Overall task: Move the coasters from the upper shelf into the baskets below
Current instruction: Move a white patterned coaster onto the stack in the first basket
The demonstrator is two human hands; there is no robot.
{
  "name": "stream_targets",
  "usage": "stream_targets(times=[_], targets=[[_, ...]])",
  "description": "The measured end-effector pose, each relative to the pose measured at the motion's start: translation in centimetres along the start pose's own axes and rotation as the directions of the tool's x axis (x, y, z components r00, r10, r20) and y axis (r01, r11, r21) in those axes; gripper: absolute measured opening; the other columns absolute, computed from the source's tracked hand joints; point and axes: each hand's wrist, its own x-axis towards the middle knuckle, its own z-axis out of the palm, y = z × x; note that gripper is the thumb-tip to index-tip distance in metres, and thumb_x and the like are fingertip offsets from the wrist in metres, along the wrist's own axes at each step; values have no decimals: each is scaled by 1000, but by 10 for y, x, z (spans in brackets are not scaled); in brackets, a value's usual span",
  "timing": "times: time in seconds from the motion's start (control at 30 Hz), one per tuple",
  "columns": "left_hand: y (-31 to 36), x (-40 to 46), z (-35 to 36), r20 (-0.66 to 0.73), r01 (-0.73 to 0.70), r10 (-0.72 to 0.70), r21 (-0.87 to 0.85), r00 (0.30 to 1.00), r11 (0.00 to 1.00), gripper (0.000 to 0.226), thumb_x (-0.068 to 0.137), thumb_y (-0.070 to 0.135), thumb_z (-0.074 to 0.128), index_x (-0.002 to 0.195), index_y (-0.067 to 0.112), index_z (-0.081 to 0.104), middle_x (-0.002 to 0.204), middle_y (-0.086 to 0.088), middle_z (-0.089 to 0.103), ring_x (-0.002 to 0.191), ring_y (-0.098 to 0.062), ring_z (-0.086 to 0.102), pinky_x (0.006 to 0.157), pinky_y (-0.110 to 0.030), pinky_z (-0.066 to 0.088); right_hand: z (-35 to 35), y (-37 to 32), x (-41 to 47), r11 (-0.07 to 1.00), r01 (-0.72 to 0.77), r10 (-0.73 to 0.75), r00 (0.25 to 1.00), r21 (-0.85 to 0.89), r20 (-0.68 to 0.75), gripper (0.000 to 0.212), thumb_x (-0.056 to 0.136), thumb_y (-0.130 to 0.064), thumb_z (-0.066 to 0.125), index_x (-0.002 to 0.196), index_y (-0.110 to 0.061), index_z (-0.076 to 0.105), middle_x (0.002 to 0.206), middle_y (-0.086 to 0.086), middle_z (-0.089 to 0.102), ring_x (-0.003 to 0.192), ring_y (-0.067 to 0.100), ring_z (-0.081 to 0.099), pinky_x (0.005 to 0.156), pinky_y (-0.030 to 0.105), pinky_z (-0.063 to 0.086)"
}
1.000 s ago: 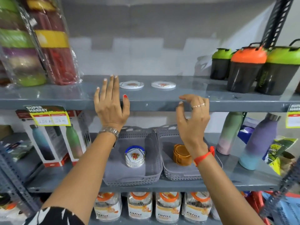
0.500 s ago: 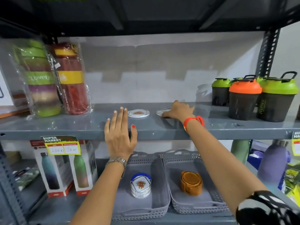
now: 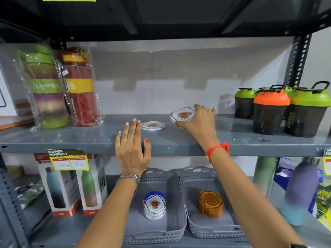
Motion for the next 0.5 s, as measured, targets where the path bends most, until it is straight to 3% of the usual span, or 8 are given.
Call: stream_targets(times=[0.1, 0.2, 0.27, 0.33, 0.4, 0.5], targets=[[0, 1, 0, -3, 0, 0, 3, 1000, 1000, 54, 90, 29, 36, 134, 4, 51, 139, -11, 51, 128, -30, 47, 106, -46, 32, -17, -6, -25, 977, 70, -35, 984, 200, -173, 84, 63, -46, 80, 131, -6, 50, 128, 13, 57, 123, 30, 47, 118, 43, 5], [0, 1, -1, 0, -7, 7, -3, 1000, 1000, 53, 91, 29, 35, 134, 4, 51, 139, -11, 51, 128, -30, 47, 105, -46, 32, -32, -13, -51, 921, 193, -70, 936, 338, -345, 83, 65, -45, 78, 132, -3, 51, 132, 15, 53, 126, 25, 41, 118, 52, 18], [0, 0, -1, -4, -13, 13, -19, 1000, 1000, 52, 91, 28, 35, 134, 4, 51, 139, -11, 51, 128, -31, 46, 105, -47, 32, -43, -19, -67, 898, 252, -67, 888, 360, -454, 82, 67, -49, 72, 130, -2, 52, 131, 18, 54, 123, 21, 39, 109, 58, 32], [0, 0, -1, 1, -7, 7, -22, 1000, 1000, 52, 91, 28, 35, 135, 4, 51, 139, -11, 51, 129, -30, 46, 105, -46, 32, -53, -24, -79, 891, 301, -72, 832, 339, -550, 79, 68, -49, 71, 128, 1, 54, 129, 21, 55, 121, 23, 41, 104, 59, 37], [0, 0, -2, 18, 6, -6, -6, 1000, 1000, 53, 90, 29, 35, 135, 5, 51, 139, -11, 51, 129, -29, 46, 106, -46, 31, -61, -29, -88, 891, 336, -83, 782, 305, -618, 75, 69, -47, 73, 124, 2, 57, 126, 23, 57, 118, 25, 45, 106, 56, 36], [0, 0, -3, 28, 2, -2, -14, 1000, 1000, 53, 91, 30, 34, 135, 4, 50, 139, -11, 51, 128, -29, 46, 106, -45, 30, -74, -35, -100, 882, 353, -76, 761, 313, -644, 74, 67, -44, 77, 123, 1, 58, 125, 21, 57, 118, 24, 48, 114, 41, 29]])
